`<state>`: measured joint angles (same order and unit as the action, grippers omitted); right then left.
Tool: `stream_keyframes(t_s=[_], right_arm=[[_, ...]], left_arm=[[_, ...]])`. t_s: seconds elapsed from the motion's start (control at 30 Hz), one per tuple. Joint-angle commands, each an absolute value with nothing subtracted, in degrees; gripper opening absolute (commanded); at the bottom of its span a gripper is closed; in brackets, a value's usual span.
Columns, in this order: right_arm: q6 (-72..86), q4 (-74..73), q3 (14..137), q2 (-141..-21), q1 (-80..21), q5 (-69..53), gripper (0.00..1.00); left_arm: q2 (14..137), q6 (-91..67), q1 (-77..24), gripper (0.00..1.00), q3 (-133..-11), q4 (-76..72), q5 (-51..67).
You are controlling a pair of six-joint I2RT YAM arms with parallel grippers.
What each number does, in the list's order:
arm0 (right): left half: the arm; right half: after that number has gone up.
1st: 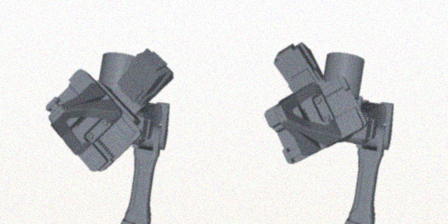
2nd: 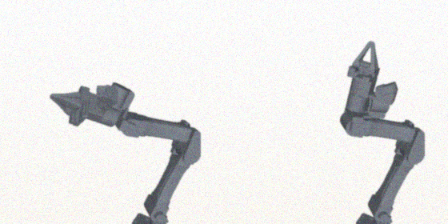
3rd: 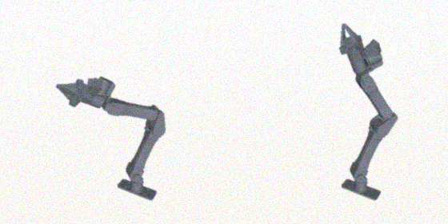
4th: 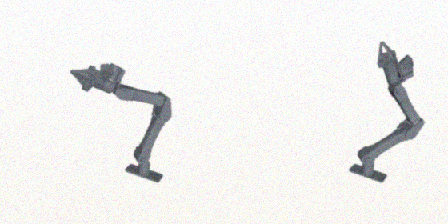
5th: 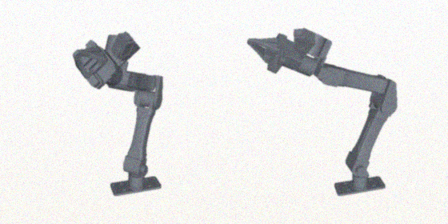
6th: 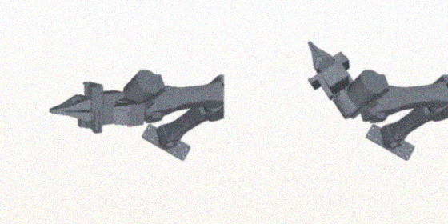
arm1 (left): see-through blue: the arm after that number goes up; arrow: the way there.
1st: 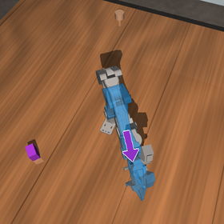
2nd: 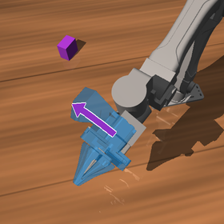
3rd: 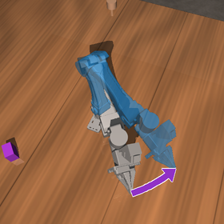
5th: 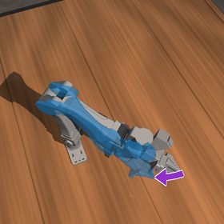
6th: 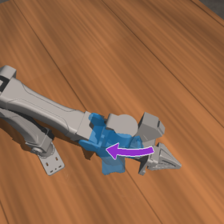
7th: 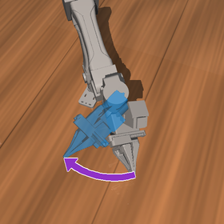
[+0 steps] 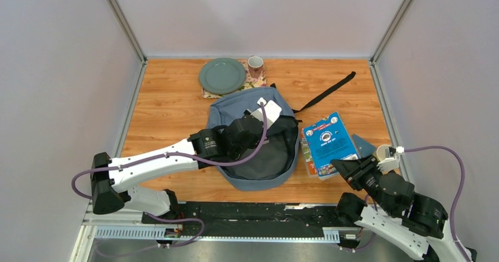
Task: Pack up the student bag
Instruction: Place the book in the student bag.
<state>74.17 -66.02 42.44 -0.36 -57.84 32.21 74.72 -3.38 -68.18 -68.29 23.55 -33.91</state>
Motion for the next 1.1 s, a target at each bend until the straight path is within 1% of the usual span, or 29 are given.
stream_keyframes(t_s=[0.0, 0.2, 0.37, 0.57, 0.6, 0.63, 0.7, 0.73, 0.8, 0.9, 1.07], right_arm=[[77.34, -62.4, 42.36, 2.38, -57.92, 27.96, 0.0], [79.45, -61.7, 40.69, 2.9, -57.92, 23.03, 0.0], [81.47, -58.63, 39.56, 2.99, -57.92, 16.63, 0.0], [86.65, -45.37, 30.6, 2.2, -57.92, 10.21, 0.0], [88.92, -38.22, 25.8, 1.94, -57.92, 9.24, 0.0], [89.38, -32.14, 24.27, 1.24, -57.92, 8.18, 0.0], [90.78, -25.96, 20.14, 0.35, -57.92, 6.86, 0.0], [90.79, -20.79, 19.43, -3.13, -57.92, 5.81, 0.0], [89.57, -18.72, 19.77, -5.79, -57.83, 4.66, 0.0], [88.94, -20.21, 22.06, -10.71, -57.92, 5.01, 0.0], [90.52, -11.62, 20.22, -17.38, -57.92, 7.46, 0.0]], left_arm=[[75.14, 2.71, -71.53, 0.0, -72.24, 18.2, -43.3], [79.1, 13.08, -75.32, 0.0, -76.72, 11.35, -54.82], [80.16, 20.56, -76.46, 0.0, -77.43, 4.67, -57.83], [79.81, 24.08, -78.04, 0.0, -76.64, 0.26, -59.15], [79.54, 24.78, -78.48, 0.0, -76.12, -1.56, -59.59], [79.11, 25.05, -78.92, 0.0, -75.85, -2.28, -59.76], [78.67, 25.4, -79.28, 0.0, -75.15, -3.16, -59.59], [78.49, 25.49, -79.45, 0.0, -74.97, -3.16, -59.85], [78.66, 25.49, -79.63, 0.0, -74.71, -2.82, -60.12], [78.23, 24.44, -79.72, 0.0, -74.18, -2.11, -60.91], [77.43, 20.31, -79.8, 0.0, -73.65, 1.22, -59.59]])
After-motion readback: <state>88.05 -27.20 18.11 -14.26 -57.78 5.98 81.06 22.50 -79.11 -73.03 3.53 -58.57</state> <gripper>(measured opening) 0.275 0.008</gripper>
